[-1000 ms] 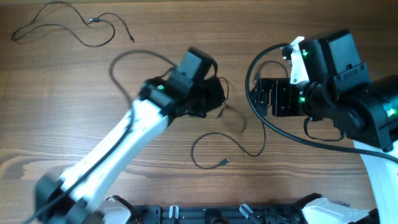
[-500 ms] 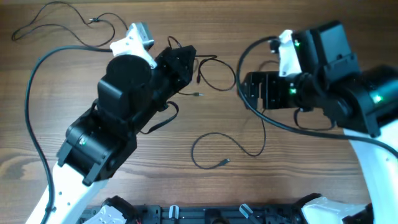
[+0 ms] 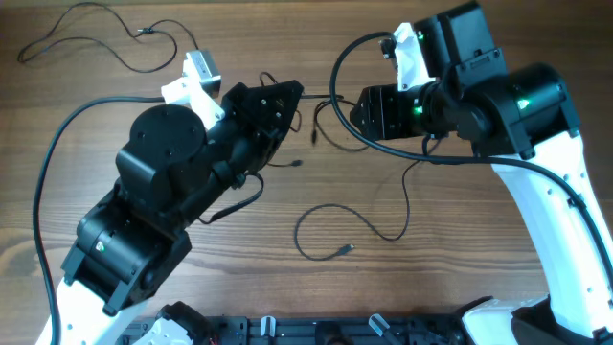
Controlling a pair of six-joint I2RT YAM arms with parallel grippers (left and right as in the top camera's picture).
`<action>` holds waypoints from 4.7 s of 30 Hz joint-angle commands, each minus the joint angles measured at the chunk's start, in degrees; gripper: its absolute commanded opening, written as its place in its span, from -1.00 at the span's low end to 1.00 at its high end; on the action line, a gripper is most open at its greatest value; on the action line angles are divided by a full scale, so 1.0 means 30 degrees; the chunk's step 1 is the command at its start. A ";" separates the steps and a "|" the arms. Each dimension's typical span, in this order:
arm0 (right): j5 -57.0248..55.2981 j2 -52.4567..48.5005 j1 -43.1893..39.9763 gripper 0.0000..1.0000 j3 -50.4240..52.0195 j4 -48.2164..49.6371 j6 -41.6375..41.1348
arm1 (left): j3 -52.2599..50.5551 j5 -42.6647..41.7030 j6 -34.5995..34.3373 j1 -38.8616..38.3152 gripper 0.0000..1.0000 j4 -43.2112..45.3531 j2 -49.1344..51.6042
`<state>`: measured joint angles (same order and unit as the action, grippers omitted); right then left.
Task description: Untangle cables
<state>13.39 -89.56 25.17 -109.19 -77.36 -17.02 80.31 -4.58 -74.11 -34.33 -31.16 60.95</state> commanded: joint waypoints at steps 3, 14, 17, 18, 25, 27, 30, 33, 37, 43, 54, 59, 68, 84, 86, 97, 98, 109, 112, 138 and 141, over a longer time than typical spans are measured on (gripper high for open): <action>-0.4626 -0.0758 -0.0117 -0.91 0.0044 -0.0605 -0.2725 | 0.0233 0.0838 0.1020 0.0335 -0.92 -0.0882 -0.1166; -0.2499 -0.0838 -0.0736 -0.46 0.0051 -0.1654 -0.2368 | 0.0233 0.7016 0.3723 0.1537 -0.92 -0.2455 -0.1392; -0.2499 -0.0962 -0.0736 -0.44 0.0051 -0.1654 -0.2382 | 0.0233 1.0746 0.3723 0.1537 -0.92 -0.1931 -0.0393; -0.2492 -0.1086 -0.0736 -0.45 0.0051 -0.1668 -0.2382 | 0.0233 1.1883 0.3730 0.1545 -0.92 -0.1377 0.0109; -0.2426 -0.1297 -0.0699 -0.49 0.0102 -0.1632 -0.2397 | 0.0233 1.6334 1.0265 0.3730 -0.92 0.5566 0.4386; -0.2426 -0.1297 -0.0699 -0.49 0.0554 -0.1333 -0.2390 | 0.0233 1.5854 1.2174 0.5544 -0.92 0.7082 0.5268; -0.2412 -0.1297 -0.0699 -0.49 0.2259 -0.0270 -0.2630 | 0.0233 1.2575 1.3624 0.8794 -0.92 0.7745 0.6411; -0.1836 -0.1297 -0.0699 -0.58 0.4313 0.1443 -0.3475 | 0.0233 0.7140 1.3500 1.1701 -0.92 0.7766 0.7584; 0.1166 -0.1297 -0.0699 -0.57 0.6062 0.4554 -0.3468 | 0.0233 0.1916 0.6222 1.3471 -0.92 0.7745 0.8378; 0.1231 -0.1297 -0.0699 -0.56 0.6193 0.4626 -0.3402 | 0.0233 0.1566 0.2958 1.3537 -0.92 0.6608 0.8568; 0.1231 -0.1297 -0.0699 -0.56 0.6193 0.4371 -0.3395 | 0.0197 0.2557 0.0058 1.8141 -0.92 0.3577 1.2218; 0.1224 -0.1297 -0.0699 -0.54 0.6193 0.3985 -0.3388 | 0.0197 0.6251 0.3344 2.1136 -0.92 0.4437 1.4557; 0.1224 -0.1297 -0.0699 -0.33 0.6193 0.4051 -0.3402 | 0.0197 0.3876 1.0688 2.3372 0.74 0.8495 1.6568; 0.1224 -0.1297 -0.0699 0.11 0.6193 0.3752 -0.3330 | 0.0772 0.2856 0.9894 2.3358 1.00 0.4080 1.4010; 0.1224 -0.1297 -0.0699 0.11 0.6229 0.3774 -0.3337 | 0.0736 0.3657 0.8021 2.3358 1.00 0.1698 1.3981; 0.1224 -0.1297 -0.0699 0.12 0.6317 0.3286 -0.3402 | 0.0736 0.6827 1.0958 2.4574 0.04 0.4845 1.8338; 0.1224 -0.1297 -0.0699 0.12 0.6317 0.3286 -0.3402 | 0.0736 0.6426 1.1453 2.4574 -0.33 0.5850 1.8338; 0.1158 -0.1297 -0.0699 0.15 0.6317 0.3177 -0.4350 | 0.0736 0.2506 1.2058 2.4538 0.99 0.7949 1.8367; 0.1158 -0.1297 -0.0699 0.15 0.6317 0.3118 -0.4328 | 0.0736 0.3198 1.1045 2.4516 0.99 0.5034 1.8367; 0.1158 -0.1297 0.0182 0.24 0.8123 0.3636 -0.4167 | 0.0787 0.3279 0.8903 2.4698 1.00 -0.3082 1.7070; 0.1158 -0.1297 0.0182 0.25 0.8123 0.3774 -0.4320 | 0.0787 0.3264 0.9632 2.5587 0.73 -0.0641 1.8149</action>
<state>16.51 -93.12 25.45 -85.19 -66.28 -29.56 83.07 4.32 -46.57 40.77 -36.38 113.30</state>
